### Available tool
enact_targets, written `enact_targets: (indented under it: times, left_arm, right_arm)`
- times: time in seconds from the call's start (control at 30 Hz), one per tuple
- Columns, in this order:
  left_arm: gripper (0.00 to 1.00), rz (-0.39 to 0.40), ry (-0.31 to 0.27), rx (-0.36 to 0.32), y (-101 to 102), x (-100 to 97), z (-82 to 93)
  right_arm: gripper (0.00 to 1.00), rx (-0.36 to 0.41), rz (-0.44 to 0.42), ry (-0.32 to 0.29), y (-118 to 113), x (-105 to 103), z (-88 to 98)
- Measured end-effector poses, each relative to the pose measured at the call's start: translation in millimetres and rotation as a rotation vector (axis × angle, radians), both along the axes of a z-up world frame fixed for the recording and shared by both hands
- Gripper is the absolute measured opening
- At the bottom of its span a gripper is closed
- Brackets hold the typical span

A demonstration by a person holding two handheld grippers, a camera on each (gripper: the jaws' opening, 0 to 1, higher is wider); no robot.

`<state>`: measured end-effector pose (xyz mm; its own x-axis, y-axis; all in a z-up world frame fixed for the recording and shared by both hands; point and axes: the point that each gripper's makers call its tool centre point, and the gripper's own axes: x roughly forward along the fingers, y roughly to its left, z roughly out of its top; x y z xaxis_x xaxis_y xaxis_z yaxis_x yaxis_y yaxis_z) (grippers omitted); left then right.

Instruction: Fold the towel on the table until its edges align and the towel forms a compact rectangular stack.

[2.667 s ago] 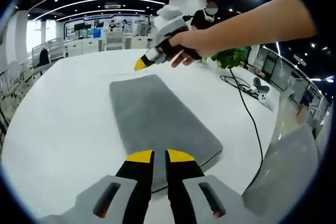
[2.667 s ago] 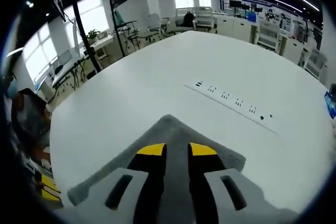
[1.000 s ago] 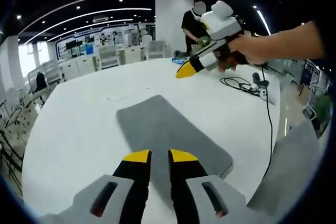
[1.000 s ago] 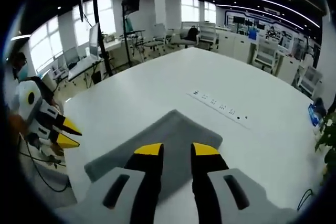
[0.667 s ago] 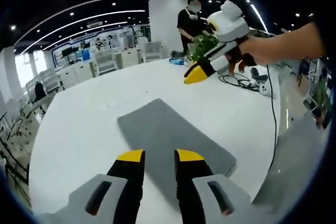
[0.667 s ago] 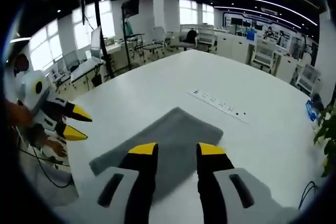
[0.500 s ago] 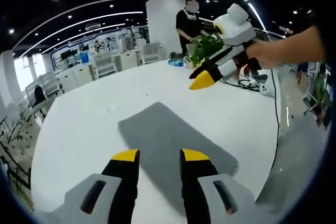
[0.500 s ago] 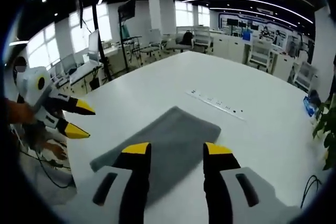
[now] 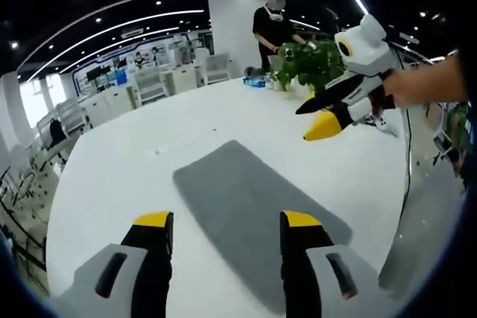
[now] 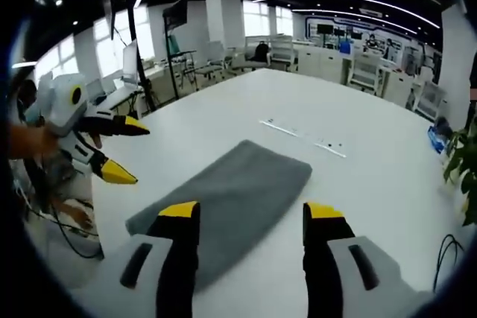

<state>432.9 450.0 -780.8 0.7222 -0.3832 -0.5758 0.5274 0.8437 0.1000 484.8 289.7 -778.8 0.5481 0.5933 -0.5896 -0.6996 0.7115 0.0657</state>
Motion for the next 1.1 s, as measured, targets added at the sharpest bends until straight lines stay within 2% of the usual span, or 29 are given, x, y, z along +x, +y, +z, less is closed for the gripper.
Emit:
enact_targets:
  times: [0.07, 0.23, 0.33, 0.43, 0.53, 0.7, 1.1]
  left_arm:
    - [0.66, 0.004, 0.008, 0.0, 1.6, 4.4, -3.0]
    - [0.65, -0.003, 0.024, 0.002, 0.6, 11.7, -8.5]
    - [0.62, -0.011, 0.038, 0.0, -2.3, 14.9, -14.3]
    - [0.59, -0.021, 0.048, 0.001, -5.5, 17.2, -20.3]
    - [0.57, -0.04, 0.061, 0.029, -7.1, 18.9, -29.5]
    - [0.54, -0.051, 0.076, 0.04, -7.7, 20.5, -41.5]
    - [0.45, -0.064, 0.133, 0.047, -9.5, 27.6, -72.1]
  right_arm:
    - [0.57, 0.002, 0.001, -0.001, 0.7, -2.8, -1.1]
    - [0.54, 0.002, 0.0, 0.02, -0.3, -2.1, -14.6]
    - [0.54, 0.008, 0.002, 0.034, 1.1, -5.0, -22.9]
    - [0.52, -0.007, 0.007, 0.046, 3.3, -16.6, -30.0]
    - [0.5, -0.006, 0.004, 0.06, 2.7, -20.0, -36.5]
    - [0.47, -0.007, 0.006, 0.083, -0.1, -19.6, -49.2]
    - [0.36, -0.061, 0.043, 0.133, -0.8, -22.4, -79.1]
